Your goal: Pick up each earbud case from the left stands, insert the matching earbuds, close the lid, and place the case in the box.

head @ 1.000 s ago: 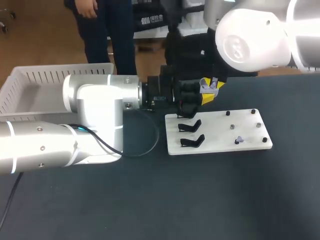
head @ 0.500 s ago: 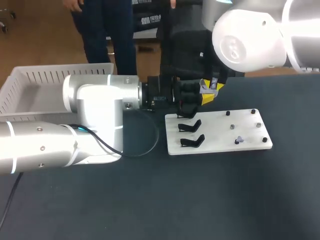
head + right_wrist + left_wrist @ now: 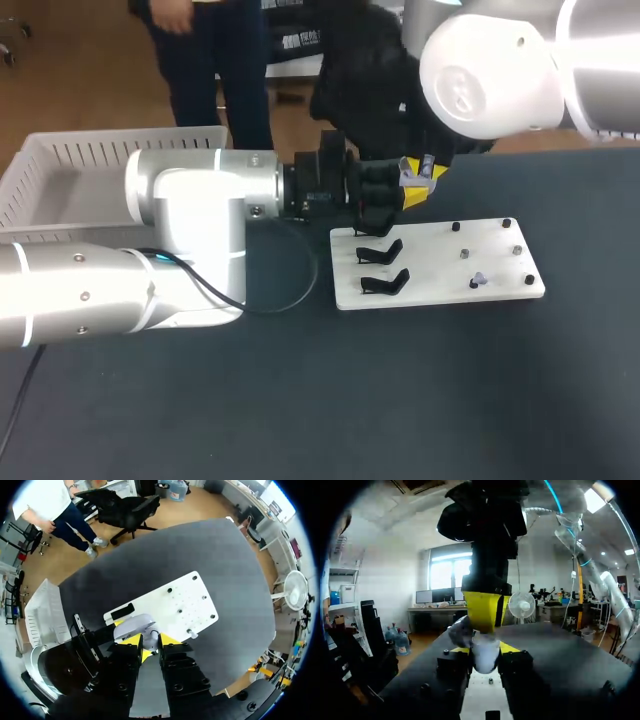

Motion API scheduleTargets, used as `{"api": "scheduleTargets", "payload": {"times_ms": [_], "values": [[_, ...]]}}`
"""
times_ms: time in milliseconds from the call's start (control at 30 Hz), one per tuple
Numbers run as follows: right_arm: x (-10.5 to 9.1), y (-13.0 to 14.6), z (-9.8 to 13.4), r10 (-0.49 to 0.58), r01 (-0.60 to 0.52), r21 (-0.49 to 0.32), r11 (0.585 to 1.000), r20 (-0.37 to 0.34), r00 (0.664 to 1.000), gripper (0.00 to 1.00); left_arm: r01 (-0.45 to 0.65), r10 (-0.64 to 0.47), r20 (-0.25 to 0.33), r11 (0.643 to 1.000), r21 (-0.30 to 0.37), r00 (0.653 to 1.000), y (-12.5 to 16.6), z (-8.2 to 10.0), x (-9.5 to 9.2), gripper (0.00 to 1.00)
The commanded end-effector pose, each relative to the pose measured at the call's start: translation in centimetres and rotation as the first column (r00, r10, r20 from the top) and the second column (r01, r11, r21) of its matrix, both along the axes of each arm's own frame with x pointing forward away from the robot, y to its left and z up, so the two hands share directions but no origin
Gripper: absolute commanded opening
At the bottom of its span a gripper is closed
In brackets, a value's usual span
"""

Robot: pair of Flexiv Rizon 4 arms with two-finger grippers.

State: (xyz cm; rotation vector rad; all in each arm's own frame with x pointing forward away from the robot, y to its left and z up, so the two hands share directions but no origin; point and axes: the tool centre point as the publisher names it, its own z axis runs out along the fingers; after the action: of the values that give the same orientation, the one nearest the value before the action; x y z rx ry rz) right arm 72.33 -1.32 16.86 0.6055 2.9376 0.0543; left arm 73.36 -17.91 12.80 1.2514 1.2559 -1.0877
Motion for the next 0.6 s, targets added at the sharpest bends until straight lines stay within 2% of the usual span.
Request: {"api": "scheduleTargets", "payload": {"times_ms": [33, 167, 200, 233, 267, 467, 600], "values": [[0.2, 0.0, 0.0, -0.001, 0.001, 0.002, 1.000, 0.000, 1.000, 0.00, -0.010, 0.010, 0.005, 1.000, -0.004, 1.000, -0.1, -0.1, -0.3, 0.00], [0.3, 0.0, -0.1, -0.002, 0.002, 0.004, 1.000, -0.003, 1.000, 0.00, -0.010, 0.010, 0.005, 1.000, -0.004, 1.000, -0.1, -0.1, -0.3, 0.00], [0.4, 0.0, -0.1, -0.002, 0.002, 0.005, 1.000, -0.004, 1.000, 0.04, -0.010, 0.010, 0.005, 1.000, -0.004, 1.000, -0.1, -0.1, -0.3, 0.00], [0.4, 0.0, -0.1, -0.001, 0.002, 0.006, 1.000, -0.004, 1.000, 0.19, -0.010, 0.010, 0.005, 1.000, -0.004, 1.000, -0.1, -0.1, -0.3, 0.00], [0.4, 0.0, -0.1, -0.001, 0.001, 0.006, 1.000, -0.005, 1.000, 0.25, -0.010, 0.010, 0.005, 1.000, -0.004, 1.000, -0.1, -0.1, -0.3, 0.00], [0.0, 0.0, 0.0, 0.002, -0.002, 0.010, 1.000, -0.005, 1.000, 0.33, -0.010, 0.010, 0.005, 1.000, -0.004, 1.000, -0.1, -0.1, -0.3, 0.00], [-1.5, 0.0, 0.9, 0.044, -0.044, 0.025, 0.999, 0.020, 0.999, 0.36, -0.010, 0.010, 0.005, 1.000, -0.004, 1.000, -0.1, -0.1, -0.3, 0.00]]}}
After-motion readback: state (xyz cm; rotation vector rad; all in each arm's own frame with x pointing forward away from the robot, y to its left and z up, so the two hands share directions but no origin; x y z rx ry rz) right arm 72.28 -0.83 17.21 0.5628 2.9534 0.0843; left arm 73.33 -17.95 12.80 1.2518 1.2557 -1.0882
